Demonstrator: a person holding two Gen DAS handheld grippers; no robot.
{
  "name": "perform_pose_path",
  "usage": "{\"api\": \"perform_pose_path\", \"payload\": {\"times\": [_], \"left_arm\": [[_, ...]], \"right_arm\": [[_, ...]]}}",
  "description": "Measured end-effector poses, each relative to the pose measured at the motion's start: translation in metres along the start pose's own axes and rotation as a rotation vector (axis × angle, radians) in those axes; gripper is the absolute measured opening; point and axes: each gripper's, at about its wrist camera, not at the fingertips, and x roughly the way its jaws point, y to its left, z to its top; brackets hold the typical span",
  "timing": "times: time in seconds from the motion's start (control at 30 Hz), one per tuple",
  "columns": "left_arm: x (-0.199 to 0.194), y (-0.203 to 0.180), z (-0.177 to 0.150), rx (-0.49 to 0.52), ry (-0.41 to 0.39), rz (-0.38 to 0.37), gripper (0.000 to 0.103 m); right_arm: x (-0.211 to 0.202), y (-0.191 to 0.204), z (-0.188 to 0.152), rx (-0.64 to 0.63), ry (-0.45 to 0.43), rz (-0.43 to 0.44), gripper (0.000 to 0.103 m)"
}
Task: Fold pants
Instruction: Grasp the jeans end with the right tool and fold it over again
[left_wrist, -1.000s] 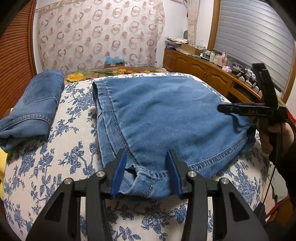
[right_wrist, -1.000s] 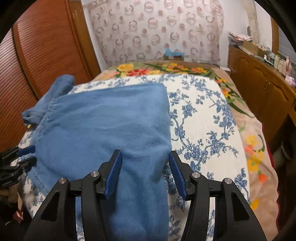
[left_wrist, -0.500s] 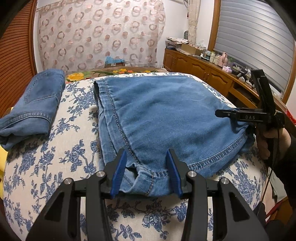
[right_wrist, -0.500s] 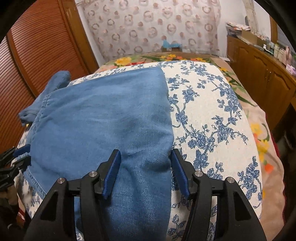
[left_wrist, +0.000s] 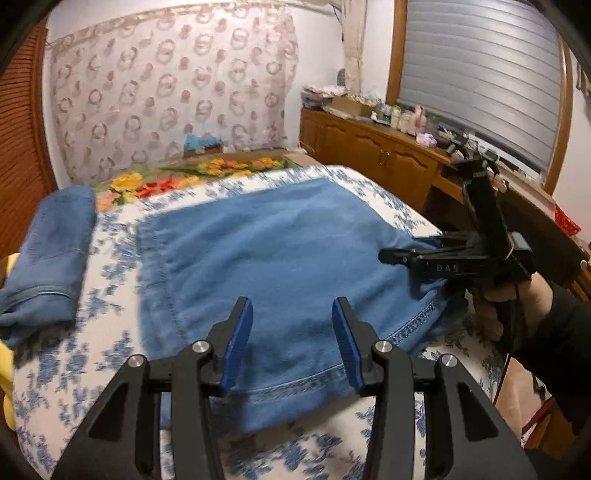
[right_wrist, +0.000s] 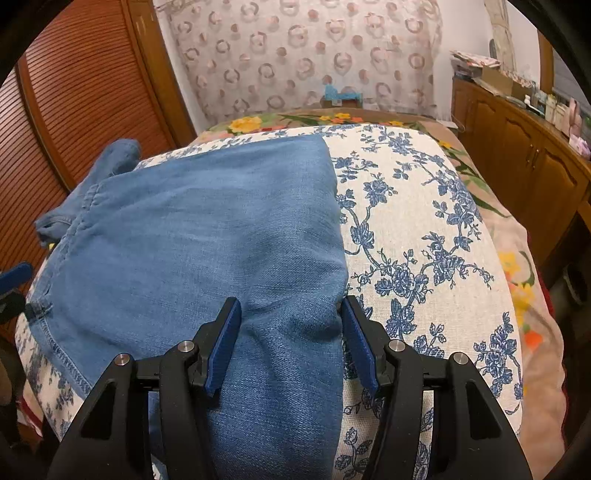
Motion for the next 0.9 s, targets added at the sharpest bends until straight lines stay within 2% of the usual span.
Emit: {"api": "perform_pose_path", "payload": {"times": [0.13, 0.2, 0.23, 0.3, 0.53, 0.7, 0.9], "left_arm": [[0.019, -0.004, -0.007, 0.002, 0.046, -0.001, 0.044], [0.022, -0.006, -0.01, 0.025, 0.038, 0.01, 0.044], [0.022, -0.006, -0.011, 0.028, 0.038, 0.008, 0.044], [0.022, -0.005, -0.012, 0.023, 0.038, 0.004, 0.044], [0.005, 0.004, -0.017, -0.014, 0.032, -0.012, 0.044], [-0.032, 0.03, -0.023, -0.06, -0.021, 0.025, 0.044], [-0.075, 0.079, -0.038, -0.135, -0.072, 0.096, 0.044]], "right_arm": [[0.001, 0.0, 0.001, 0.005, -0.001, 0.034, 0.047], [0.0, 0.002, 0.002, 0.005, 0.002, 0.063, 0.031], [0.0, 0.002, 0.003, 0.009, 0.003, 0.075, 0.028], [-0.008, 0.004, 0.008, 0.024, -0.016, 0.108, 0.011], [-0.07, 0.058, 0.042, -0.078, -0.171, 0.213, 0.008], [-0.084, 0.11, 0.058, -0.187, -0.189, 0.265, 0.007], [-0.068, 0.17, 0.065, -0.266, -0.166, 0.324, 0.006]]}}
